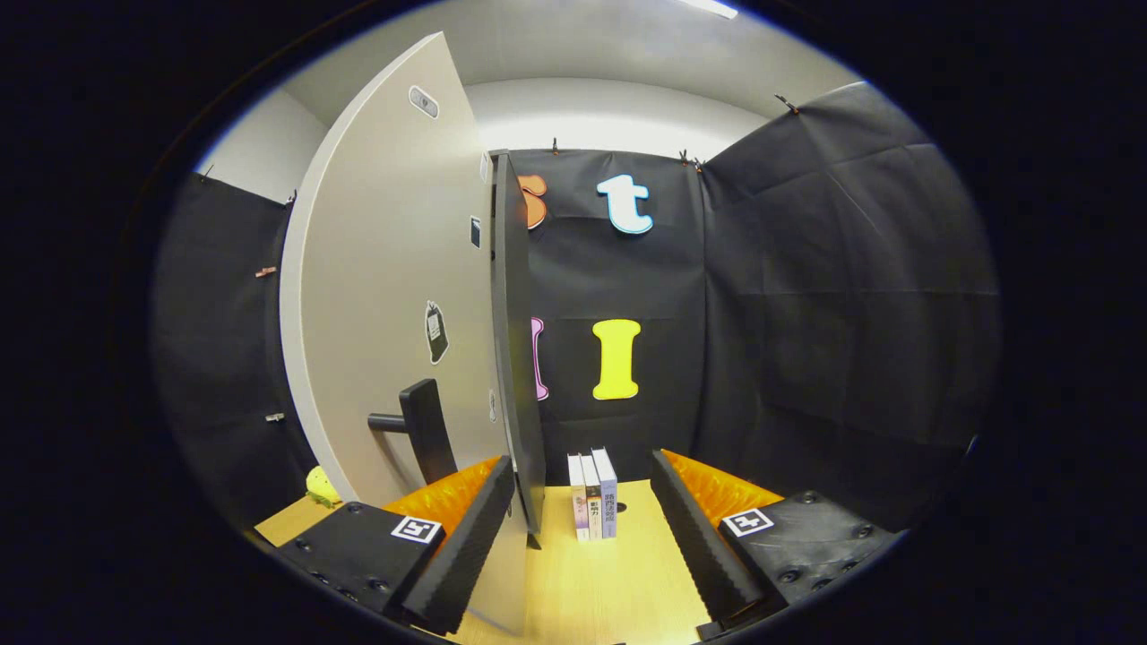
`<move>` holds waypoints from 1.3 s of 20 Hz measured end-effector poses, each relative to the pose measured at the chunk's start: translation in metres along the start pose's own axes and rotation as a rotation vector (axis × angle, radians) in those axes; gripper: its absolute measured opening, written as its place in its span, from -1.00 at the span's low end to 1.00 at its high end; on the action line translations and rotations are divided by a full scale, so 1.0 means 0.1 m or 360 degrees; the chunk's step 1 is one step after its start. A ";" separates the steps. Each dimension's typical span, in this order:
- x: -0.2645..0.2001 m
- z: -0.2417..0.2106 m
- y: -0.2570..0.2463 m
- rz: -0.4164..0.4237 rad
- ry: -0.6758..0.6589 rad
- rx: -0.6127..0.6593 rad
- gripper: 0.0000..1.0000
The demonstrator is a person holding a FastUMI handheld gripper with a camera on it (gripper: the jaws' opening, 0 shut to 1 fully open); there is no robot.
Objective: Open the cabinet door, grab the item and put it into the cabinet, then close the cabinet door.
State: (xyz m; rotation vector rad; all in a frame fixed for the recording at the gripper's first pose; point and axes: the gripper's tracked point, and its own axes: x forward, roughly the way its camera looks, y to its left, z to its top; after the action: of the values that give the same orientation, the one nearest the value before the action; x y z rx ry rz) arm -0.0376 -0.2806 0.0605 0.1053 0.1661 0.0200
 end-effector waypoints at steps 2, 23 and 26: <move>-0.01 -0.01 0.03 -0.0012 0.0016 -0.0008 0.95; -0.01 -0.18 1.75 -0.0039 0.0062 0.0010 0.91; 0.13 -0.21 2.08 -0.0042 0.0067 0.0026 0.92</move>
State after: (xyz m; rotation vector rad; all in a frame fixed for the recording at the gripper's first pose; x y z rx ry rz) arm -0.0304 -0.0712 0.0603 0.1190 0.2099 -0.0053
